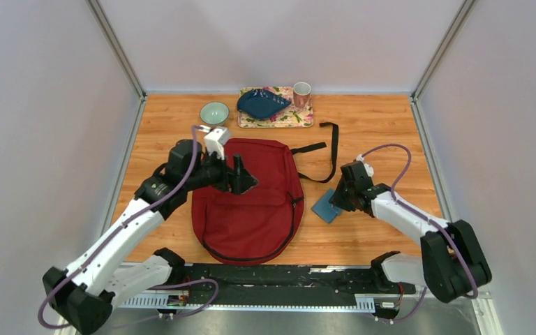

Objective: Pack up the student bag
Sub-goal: Move the stationery to the center of the board, then pick up the stationery from the center of the board.

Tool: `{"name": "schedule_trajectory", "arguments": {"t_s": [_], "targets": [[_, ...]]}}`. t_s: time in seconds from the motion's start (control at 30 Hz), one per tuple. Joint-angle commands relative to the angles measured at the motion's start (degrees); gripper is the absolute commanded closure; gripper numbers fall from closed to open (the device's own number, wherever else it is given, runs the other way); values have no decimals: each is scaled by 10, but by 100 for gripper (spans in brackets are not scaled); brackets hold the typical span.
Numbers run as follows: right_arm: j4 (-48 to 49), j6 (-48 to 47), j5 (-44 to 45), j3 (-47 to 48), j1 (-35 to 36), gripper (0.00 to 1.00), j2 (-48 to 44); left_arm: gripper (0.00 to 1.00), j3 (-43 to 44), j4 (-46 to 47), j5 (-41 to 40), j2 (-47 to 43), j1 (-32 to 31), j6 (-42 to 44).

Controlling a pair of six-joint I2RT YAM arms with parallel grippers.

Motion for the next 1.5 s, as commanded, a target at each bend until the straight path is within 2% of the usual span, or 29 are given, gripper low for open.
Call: {"name": "schedule_trajectory", "arguments": {"t_s": [0.0,0.07,0.1,0.17,0.2,0.23,0.37,0.4,0.47,0.5,0.6,0.73,0.87,1.3,1.47], "targets": [[-89,-31,18,-16,-13,62,-80,5,60,80,-51,79,-95,22],[-115,-20,23,-10,-14,49,-145,5,95,97,-57,140,-121,33],[-128,-14,47,0,-18,39,-164,5,110,102,-59,162,-130,38],[-162,9,76,3,-25,36,-216,5,151,119,-52,226,-154,50],[-178,23,105,6,-38,30,-229,5,163,126,-36,247,-161,52],[-196,35,110,11,-48,29,-239,5,185,133,-31,267,-172,59],[-275,94,122,7,-130,29,-253,5,252,138,8,395,-200,93],[-279,99,114,3,-148,28,-253,5,273,140,55,417,-202,113],[-267,100,73,-20,-187,28,-253,5,296,138,110,486,-203,129],[-257,95,22,-29,-219,28,-254,5,327,127,134,508,-202,136],[-237,84,-10,-42,-228,28,-255,5,377,98,174,587,-205,159],[-223,74,-17,-54,-246,28,-262,5,392,112,192,658,-215,157],[-193,73,-71,-70,-246,30,-256,5,405,110,207,705,-222,149],[-83,66,-166,-113,-245,32,-183,5,386,138,218,764,-243,110],[-33,60,-204,-125,-245,35,-142,13,391,143,221,781,-249,88]]}}
